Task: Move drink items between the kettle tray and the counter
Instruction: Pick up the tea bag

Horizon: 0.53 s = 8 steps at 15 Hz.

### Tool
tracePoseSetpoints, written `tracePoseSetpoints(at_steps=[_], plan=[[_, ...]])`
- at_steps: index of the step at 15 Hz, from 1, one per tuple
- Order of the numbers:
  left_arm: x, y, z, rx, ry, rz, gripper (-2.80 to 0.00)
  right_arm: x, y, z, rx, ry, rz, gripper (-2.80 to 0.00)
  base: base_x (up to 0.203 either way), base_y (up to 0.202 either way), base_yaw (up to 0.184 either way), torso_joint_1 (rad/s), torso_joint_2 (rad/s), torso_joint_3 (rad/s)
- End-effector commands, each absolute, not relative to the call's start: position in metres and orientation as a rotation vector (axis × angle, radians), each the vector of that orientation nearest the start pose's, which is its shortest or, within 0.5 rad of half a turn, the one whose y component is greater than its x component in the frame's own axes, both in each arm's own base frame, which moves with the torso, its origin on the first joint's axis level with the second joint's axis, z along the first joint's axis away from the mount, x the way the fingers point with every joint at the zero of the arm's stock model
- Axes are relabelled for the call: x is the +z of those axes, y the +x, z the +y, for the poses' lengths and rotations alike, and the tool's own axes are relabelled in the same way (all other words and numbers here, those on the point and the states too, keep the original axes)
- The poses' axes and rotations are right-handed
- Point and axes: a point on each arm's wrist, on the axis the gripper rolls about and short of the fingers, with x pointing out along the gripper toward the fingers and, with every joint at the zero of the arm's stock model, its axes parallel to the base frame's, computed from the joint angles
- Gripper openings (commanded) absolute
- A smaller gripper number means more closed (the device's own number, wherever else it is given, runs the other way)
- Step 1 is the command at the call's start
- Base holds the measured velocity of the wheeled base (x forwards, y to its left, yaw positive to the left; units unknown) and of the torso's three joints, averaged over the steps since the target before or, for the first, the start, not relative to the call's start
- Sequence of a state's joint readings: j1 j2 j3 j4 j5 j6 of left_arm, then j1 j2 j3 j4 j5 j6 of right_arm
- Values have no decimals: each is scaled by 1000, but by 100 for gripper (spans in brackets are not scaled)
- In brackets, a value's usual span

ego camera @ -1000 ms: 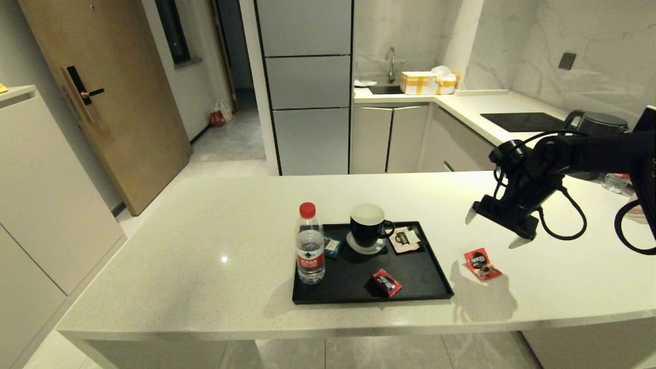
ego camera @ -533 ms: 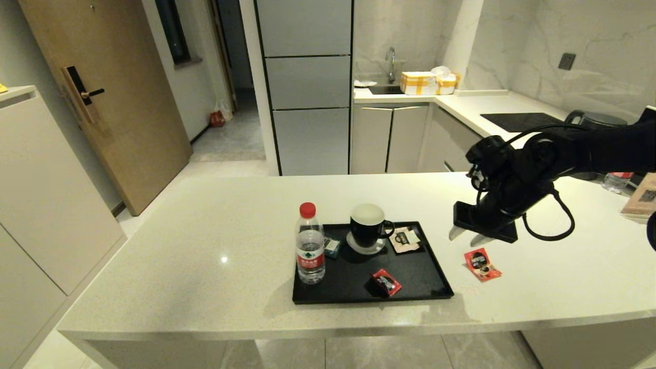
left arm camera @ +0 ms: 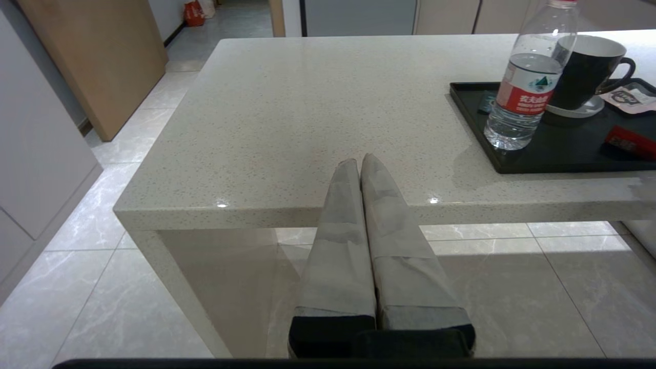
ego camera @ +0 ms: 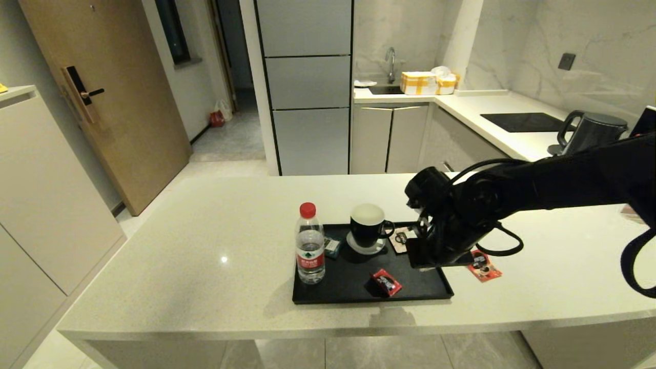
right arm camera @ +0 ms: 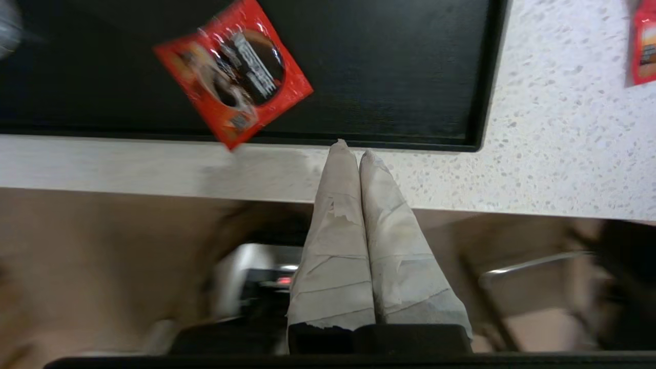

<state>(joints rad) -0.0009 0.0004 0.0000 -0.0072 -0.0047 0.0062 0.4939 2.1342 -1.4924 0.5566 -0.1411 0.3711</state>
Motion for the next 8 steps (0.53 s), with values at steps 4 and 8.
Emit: tracePoseSetpoints(at_steps=[4,8], plan=[[76,-23,0,-6,6,-6,-280,74,335,199,204,-161,1120,-280,0,0,0,0,0,0],[76,-23,0,-6,6,-8,-280,66,346,214,273,-125,982,0,0,0,0,0,0,0]])
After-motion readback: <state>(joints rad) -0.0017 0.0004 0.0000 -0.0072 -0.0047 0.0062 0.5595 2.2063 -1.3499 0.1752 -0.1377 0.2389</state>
